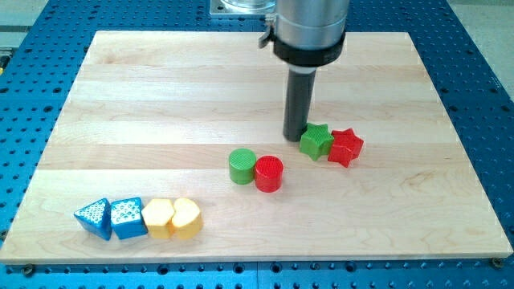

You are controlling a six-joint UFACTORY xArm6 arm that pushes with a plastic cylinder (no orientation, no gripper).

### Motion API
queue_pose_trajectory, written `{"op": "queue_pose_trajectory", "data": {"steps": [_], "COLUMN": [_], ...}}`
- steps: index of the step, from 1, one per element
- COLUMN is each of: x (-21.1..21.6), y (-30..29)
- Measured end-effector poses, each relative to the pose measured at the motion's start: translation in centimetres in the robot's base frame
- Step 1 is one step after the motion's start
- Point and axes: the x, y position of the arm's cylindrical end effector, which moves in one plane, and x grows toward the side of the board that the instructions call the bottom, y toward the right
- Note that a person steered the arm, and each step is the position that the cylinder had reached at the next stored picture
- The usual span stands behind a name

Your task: Place the green star diagonally to the red circle

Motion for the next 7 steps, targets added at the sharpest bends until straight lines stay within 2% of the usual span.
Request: {"op": "queue_pose_trajectory", "data": {"steps": [2, 4, 7], "x": [-2.4, 1.1, 1.1], "y": [5.2, 4.9, 2.0]}}
